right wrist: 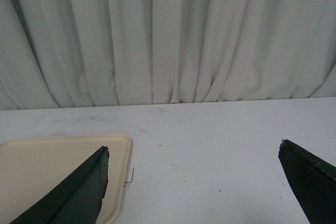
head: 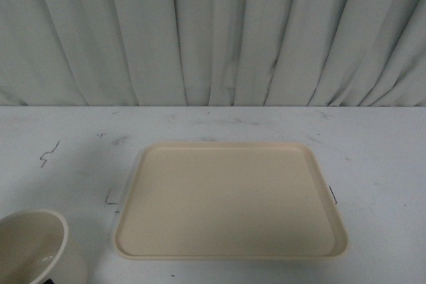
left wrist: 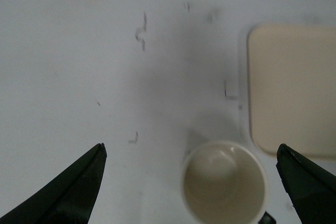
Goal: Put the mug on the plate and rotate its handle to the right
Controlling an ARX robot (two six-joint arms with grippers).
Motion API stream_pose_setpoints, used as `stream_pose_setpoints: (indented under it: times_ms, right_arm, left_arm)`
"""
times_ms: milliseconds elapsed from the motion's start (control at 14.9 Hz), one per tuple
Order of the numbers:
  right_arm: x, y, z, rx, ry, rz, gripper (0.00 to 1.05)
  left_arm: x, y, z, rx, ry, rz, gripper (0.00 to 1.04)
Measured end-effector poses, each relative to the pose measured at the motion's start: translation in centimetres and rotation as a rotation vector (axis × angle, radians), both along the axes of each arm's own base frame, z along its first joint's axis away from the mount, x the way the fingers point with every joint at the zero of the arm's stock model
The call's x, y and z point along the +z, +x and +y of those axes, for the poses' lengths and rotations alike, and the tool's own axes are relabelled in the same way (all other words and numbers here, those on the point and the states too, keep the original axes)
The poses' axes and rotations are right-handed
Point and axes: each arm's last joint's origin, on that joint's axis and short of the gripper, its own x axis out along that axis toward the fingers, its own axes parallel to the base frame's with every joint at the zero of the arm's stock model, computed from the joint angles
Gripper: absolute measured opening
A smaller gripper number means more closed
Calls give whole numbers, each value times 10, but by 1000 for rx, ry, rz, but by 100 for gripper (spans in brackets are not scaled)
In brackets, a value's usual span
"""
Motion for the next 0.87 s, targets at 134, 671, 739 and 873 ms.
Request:
stream_pose_setpoints:
  times_ms: [134,671,739,873]
  right_arm:
    - [0,0,0,0,0,0,98]
    - [0,0,0,0,0,0,98]
    - [0,0,0,0,0,0,98]
    - [0,0,0,0,0,0,98]
  left_arm:
    - [-16,28,-2,-60,3,177,98]
    - [-68,27,13,-64,-63,366,98]
    - [-82,28,13,-50,-77,389,98]
    - [-97,32,14,-36,-91,403,98]
